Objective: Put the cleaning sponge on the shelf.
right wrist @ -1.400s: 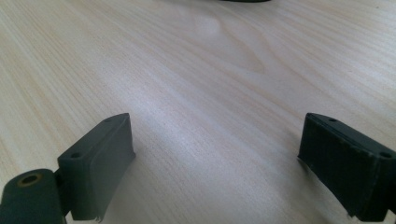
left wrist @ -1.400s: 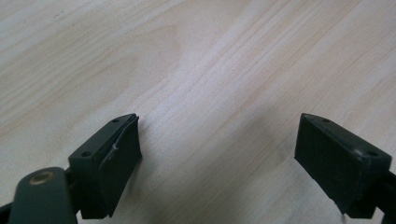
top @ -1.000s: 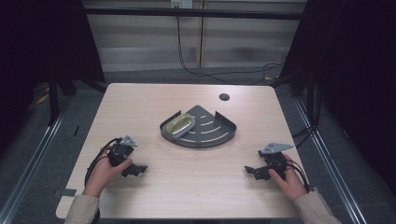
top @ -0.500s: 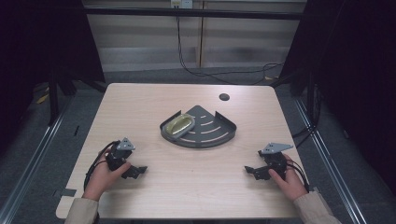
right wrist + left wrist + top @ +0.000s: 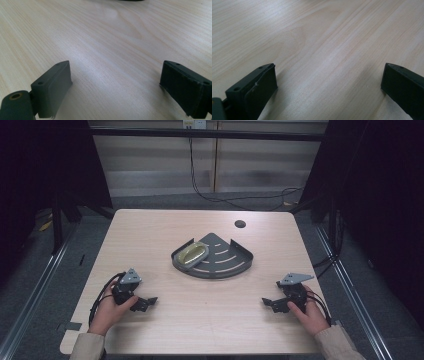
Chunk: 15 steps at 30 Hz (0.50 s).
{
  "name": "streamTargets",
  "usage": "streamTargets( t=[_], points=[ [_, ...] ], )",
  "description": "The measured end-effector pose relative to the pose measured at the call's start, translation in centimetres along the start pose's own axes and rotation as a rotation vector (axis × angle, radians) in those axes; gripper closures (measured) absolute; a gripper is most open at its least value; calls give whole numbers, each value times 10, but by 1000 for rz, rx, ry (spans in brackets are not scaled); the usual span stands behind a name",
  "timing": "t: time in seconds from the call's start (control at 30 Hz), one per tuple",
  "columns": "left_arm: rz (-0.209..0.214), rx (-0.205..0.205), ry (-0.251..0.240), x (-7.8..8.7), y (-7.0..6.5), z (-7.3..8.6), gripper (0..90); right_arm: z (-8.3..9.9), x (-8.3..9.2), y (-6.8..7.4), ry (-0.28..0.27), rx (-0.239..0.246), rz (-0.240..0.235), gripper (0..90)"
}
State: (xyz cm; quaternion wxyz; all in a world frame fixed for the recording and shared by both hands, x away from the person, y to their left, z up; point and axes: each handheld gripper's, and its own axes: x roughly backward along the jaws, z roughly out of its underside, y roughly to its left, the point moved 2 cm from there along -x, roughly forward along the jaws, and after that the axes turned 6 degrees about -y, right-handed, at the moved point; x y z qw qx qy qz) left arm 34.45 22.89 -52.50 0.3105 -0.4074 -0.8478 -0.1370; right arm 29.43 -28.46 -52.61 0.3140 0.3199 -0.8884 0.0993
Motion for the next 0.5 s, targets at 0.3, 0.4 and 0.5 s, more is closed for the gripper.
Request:
streamTargets(
  t=[0.3, 0.4, 0.5],
  points=[
    [0, 0, 0, 0, 0, 0, 0, 0, 1, 1, 0, -1, 3, 93],
    [0, 0, -1, 0, 0, 0, 0, 0, 1, 1, -1, 0, 3, 94],
    [-1, 0, -1, 0, 0, 0, 0, 0, 1, 1, -1, -1, 3, 94]
  ],
)
